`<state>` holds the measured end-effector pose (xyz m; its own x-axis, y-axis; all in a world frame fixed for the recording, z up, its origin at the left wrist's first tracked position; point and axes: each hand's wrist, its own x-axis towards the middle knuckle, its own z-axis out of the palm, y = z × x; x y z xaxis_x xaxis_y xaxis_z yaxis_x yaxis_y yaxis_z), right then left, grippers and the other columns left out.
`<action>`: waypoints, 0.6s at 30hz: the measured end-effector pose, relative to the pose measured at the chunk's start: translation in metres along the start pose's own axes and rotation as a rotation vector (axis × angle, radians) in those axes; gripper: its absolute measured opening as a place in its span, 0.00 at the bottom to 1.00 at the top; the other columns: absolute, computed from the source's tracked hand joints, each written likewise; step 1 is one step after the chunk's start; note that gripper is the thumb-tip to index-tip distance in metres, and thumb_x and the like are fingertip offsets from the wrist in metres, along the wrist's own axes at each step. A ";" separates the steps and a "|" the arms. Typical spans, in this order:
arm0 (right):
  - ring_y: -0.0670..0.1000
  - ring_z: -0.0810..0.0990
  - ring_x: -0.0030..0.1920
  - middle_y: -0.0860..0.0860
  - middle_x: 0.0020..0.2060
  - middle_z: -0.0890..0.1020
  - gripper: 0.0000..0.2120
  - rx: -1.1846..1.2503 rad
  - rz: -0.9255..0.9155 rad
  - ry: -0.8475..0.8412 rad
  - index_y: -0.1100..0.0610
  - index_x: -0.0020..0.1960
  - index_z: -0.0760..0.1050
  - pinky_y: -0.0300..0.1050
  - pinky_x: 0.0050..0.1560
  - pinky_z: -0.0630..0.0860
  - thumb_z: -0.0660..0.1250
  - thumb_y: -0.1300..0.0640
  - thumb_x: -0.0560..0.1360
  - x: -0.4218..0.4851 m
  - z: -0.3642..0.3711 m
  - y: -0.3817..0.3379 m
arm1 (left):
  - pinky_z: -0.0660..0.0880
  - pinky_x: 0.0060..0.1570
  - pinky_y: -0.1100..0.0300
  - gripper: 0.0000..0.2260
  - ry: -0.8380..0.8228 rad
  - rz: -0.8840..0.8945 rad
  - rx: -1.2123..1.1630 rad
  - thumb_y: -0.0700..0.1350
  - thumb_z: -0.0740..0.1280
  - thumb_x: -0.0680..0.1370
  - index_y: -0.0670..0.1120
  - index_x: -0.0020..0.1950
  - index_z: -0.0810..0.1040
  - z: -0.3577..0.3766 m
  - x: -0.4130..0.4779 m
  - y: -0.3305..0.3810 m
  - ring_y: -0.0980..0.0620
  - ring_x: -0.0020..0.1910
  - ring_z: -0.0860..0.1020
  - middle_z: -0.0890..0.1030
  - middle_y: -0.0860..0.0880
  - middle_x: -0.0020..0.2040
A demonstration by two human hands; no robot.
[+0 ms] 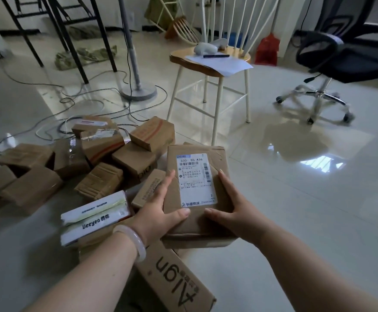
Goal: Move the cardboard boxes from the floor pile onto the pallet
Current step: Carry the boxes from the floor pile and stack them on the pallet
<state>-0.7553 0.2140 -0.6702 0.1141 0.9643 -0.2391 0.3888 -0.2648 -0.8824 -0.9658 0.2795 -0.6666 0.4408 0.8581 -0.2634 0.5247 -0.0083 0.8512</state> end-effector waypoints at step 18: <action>0.49 0.64 0.73 0.45 0.75 0.62 0.48 -0.045 -0.022 0.044 0.32 0.77 0.48 0.53 0.74 0.63 0.77 0.46 0.70 -0.035 -0.051 -0.174 | 0.66 0.71 0.50 0.42 0.016 0.046 -0.005 0.59 0.73 0.69 0.81 0.68 0.45 -0.112 -0.050 0.143 0.52 0.72 0.65 0.60 0.55 0.77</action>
<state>-0.7799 0.2262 -0.4877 0.1448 0.9688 -0.2014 0.4323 -0.2450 -0.8678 -0.9940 0.2933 -0.4808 0.4525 0.8650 -0.2169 0.5005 -0.0450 0.8645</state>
